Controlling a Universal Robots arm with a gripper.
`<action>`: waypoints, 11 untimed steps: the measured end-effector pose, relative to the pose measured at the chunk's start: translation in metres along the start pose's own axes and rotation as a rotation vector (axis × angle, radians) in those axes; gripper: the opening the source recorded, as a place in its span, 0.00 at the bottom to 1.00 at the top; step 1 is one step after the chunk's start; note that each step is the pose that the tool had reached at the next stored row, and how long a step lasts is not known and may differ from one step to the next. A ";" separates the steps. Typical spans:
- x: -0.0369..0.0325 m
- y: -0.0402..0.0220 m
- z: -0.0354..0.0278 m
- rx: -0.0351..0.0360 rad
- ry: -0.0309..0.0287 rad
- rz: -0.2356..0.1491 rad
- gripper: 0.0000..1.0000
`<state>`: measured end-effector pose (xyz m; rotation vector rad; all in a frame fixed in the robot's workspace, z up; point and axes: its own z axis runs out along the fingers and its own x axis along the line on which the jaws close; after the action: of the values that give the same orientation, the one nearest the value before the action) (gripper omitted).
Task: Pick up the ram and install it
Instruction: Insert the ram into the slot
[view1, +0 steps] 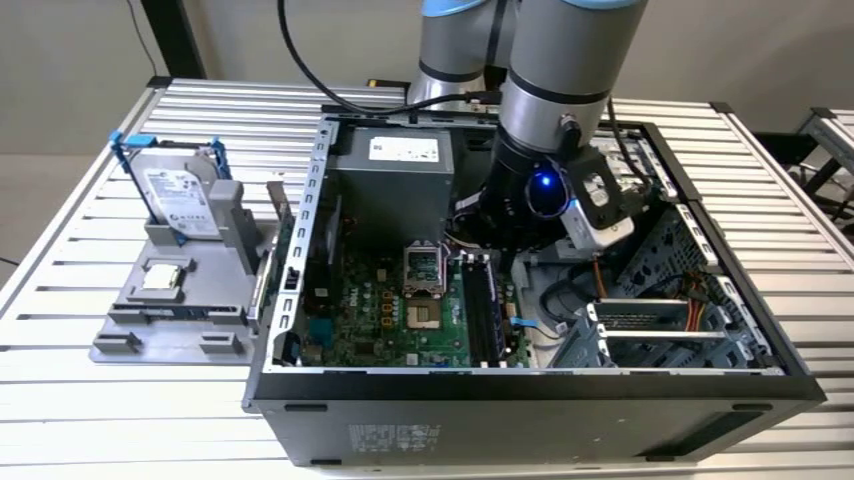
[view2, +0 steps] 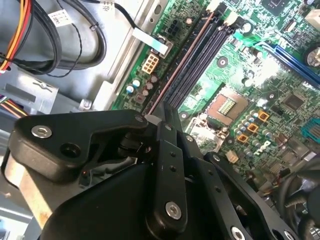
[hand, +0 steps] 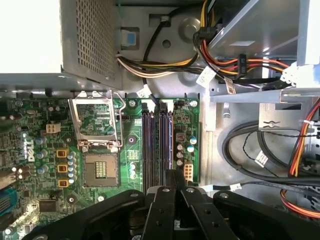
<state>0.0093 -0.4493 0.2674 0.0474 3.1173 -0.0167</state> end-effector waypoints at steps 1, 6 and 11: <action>0.0000 0.0000 -0.0008 0.0001 0.0000 0.000 0.00; -0.0001 -0.0001 -0.0042 0.0000 0.0000 0.000 0.00; -0.0002 -0.0001 -0.0045 -0.0014 -0.0013 -0.054 0.00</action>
<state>0.0094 -0.4493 0.2720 -0.0375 3.1164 -0.0156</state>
